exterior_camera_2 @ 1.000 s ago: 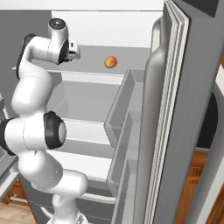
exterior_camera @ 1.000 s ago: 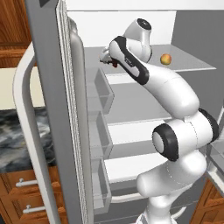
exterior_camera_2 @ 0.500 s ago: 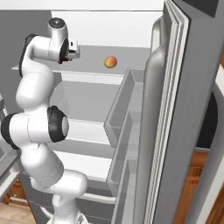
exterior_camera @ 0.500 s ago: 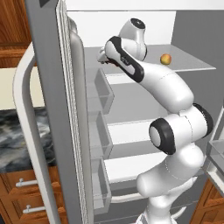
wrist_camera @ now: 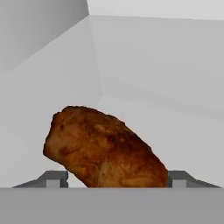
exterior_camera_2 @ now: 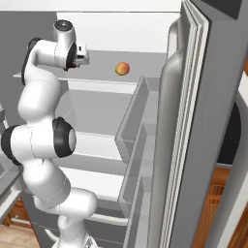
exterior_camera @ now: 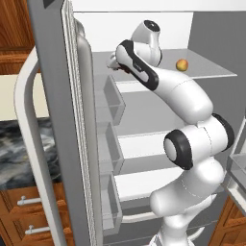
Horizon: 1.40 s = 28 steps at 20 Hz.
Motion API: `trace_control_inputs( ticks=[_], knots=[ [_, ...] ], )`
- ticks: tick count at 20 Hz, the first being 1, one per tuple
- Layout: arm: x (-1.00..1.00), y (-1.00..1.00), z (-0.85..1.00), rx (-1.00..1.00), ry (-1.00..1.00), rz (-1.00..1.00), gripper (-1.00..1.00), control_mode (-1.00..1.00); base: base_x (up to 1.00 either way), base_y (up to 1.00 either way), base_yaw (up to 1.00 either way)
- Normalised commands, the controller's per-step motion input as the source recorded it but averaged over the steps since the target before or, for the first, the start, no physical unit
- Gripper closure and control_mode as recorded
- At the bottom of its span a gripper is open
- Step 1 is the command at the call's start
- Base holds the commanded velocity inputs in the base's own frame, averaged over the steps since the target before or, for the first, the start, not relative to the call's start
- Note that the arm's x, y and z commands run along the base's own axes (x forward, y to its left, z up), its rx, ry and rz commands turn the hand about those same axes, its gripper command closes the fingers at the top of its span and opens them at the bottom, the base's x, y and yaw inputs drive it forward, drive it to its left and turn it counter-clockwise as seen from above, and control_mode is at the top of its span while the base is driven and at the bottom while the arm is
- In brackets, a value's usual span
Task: Open the fridge, remove the mango, lemon wedge, and chicken drumstick, and place them on any counter.
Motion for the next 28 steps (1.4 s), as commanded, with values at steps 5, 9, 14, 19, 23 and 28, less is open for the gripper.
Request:
trace_control_inputs(
  ticks=[5, 9, 14, 19, 23, 28],
  knots=[
    [0.00, 0.00, -0.11, 0.00, 0.00, 0.00, 1.00, -1.00, 0.00, 0.00, 0.00],
    [0.00, 0.00, -0.01, 0.00, -0.02, 0.00, 1.00, -1.00, 0.00, 0.00, 0.00],
    [-0.19, 0.00, -0.02, 0.00, -0.17, 0.00, 1.00, -1.00, 0.00, 0.00, 0.00],
    [-0.50, 0.00, 0.00, 0.00, -0.11, 0.00, 1.00, -1.00, 0.00, 0.00, 0.00],
    [-0.79, 0.00, 0.08, 0.00, -0.09, 0.00, 1.00, -1.00, 0.00, 0.00, 0.00],
    [-0.96, -0.03, 0.44, 0.00, -0.03, 0.00, 1.00, -1.00, 0.00, 0.00, 0.00]
  ],
)
